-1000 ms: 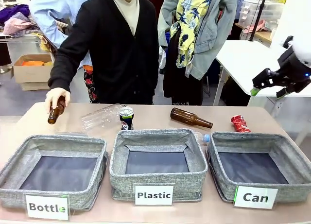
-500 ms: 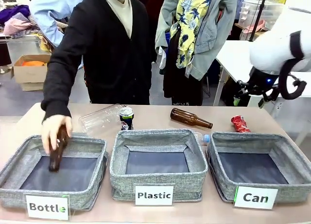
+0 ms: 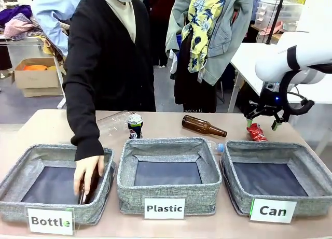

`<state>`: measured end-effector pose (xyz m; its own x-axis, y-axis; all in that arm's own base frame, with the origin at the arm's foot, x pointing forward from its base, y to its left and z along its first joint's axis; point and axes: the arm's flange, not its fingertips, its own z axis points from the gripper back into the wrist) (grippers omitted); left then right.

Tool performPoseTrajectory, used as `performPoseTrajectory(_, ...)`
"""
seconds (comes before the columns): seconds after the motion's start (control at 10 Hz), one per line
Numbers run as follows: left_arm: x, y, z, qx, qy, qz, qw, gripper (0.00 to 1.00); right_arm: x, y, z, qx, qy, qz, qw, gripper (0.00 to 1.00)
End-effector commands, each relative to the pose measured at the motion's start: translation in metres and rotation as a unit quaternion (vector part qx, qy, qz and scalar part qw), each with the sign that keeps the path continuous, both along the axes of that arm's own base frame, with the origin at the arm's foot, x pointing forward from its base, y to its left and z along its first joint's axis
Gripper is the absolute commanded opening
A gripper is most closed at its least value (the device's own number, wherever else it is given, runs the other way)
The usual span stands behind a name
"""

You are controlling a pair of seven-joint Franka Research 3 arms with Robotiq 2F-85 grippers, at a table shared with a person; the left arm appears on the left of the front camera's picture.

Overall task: Sort the can waste into the basket.
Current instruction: Pick up the can waste from the table and place it in the right Fabric basket.

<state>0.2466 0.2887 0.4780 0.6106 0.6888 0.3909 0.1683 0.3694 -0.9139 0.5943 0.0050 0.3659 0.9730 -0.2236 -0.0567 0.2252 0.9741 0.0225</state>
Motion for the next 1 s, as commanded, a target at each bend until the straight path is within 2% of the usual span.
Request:
performPoseTrajectory(0.0, -0.016, 0.022, 0.002, -0.06, 0.022, -0.012, 0.998, 1.0, 0.019, 0.004, -0.007, -0.001, 0.009, -0.028, 1.0, 1.0)
performPoseTrajectory(0.1, -0.026, 0.032, 0.004, -0.104, 0.041, -0.029, 0.993, 1.0, 0.023, 0.005, -0.016, -0.007, 0.009, -0.046, 0.999, 1.0)
performPoseTrajectory(0.4, -0.043, 0.038, 0.0, -0.095, 0.044, -0.018, 0.994, 1.0, 0.033, 0.009, -0.045, -0.02, 0.007, -0.09, 0.996, 1.0)
performPoseTrajectory(0.6, -0.036, 0.031, -0.005, -0.091, 0.053, -0.036, 0.994, 1.0, 0.038, 0.01, -0.057, -0.028, 0.005, -0.115, 0.993, 1.0)
performPoseTrajectory(0.9, -0.016, -0.007, -0.024, -0.093, 0.085, -0.092, 0.988, 1.0, 0.035, 0.01, -0.06, -0.028, 0.009, -0.12, 0.992, 1.0)
